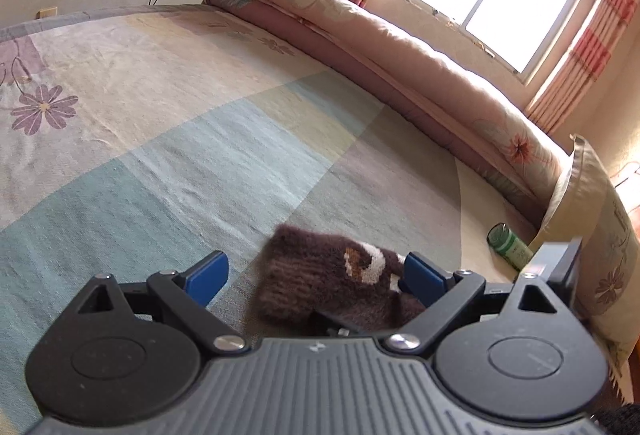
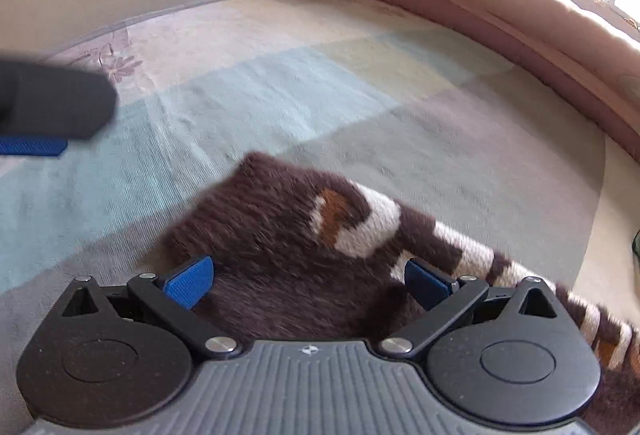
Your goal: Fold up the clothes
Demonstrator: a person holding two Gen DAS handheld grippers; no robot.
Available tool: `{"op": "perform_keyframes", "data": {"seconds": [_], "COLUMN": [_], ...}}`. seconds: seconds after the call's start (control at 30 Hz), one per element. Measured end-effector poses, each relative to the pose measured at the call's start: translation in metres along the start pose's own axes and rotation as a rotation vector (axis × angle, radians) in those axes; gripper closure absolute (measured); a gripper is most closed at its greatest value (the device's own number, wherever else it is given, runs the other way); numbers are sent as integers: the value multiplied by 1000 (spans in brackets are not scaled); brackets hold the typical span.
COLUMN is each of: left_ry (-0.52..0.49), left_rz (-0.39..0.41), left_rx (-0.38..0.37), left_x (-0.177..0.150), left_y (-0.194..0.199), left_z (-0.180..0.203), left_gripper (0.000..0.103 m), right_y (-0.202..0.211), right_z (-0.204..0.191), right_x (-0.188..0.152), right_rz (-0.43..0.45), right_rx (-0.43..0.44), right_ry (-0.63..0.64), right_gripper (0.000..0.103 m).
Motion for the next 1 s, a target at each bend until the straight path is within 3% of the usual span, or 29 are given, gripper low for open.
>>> {"op": "perform_keyframes", "data": {"seconds": [0.1,0.13,0.23,0.3,0.43,0.53,0.73,0.87,1.0], "left_ry": [-14,-12,2,11,23,14,-45,-107,-177], "left_rz": [-7,-3,12,18,19,2,-120,-185,-231], "left_rx": [0,-5,-23,-26,-46,-69,-180,-278,-340], "left_x": [-1,0,1,2,2,-1,-17,-33,-49], "left_y": [0,2,7,10,11,6,-31,-59,-74], "left_z": [2,2,-1,-3,-3,4,44,90,129], "left_gripper": [9,9,9,9,9,9,8,8,8], "right_y": [5,3,-14,-26,-18,5,61,84,100], "right_z": [18,27,37,28,5,23,97,157,187], "right_x": [12,13,11,10,11,1,-54,-100,-136], "right_rz": [36,37,1,-5,33,19,-33,-73,-61], "right_rx": [-10,-55,-99,-67,84,156,119,32,66], "right_ry": [-115,-154,-181,-149,-10,-53,-177,-298,-415], "right_gripper": [0,0,0,0,0,0,0,0,0]}}
Point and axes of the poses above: each gripper's, at about its wrist camera, not at the fingertips, and y roughly against the way its jaws point, z to its right, x to its top, the point moved 6 cm from there along -y, roughly the way its jaws point, and after that the axes turned 10 degrees about -z, right-handed, at the moved point
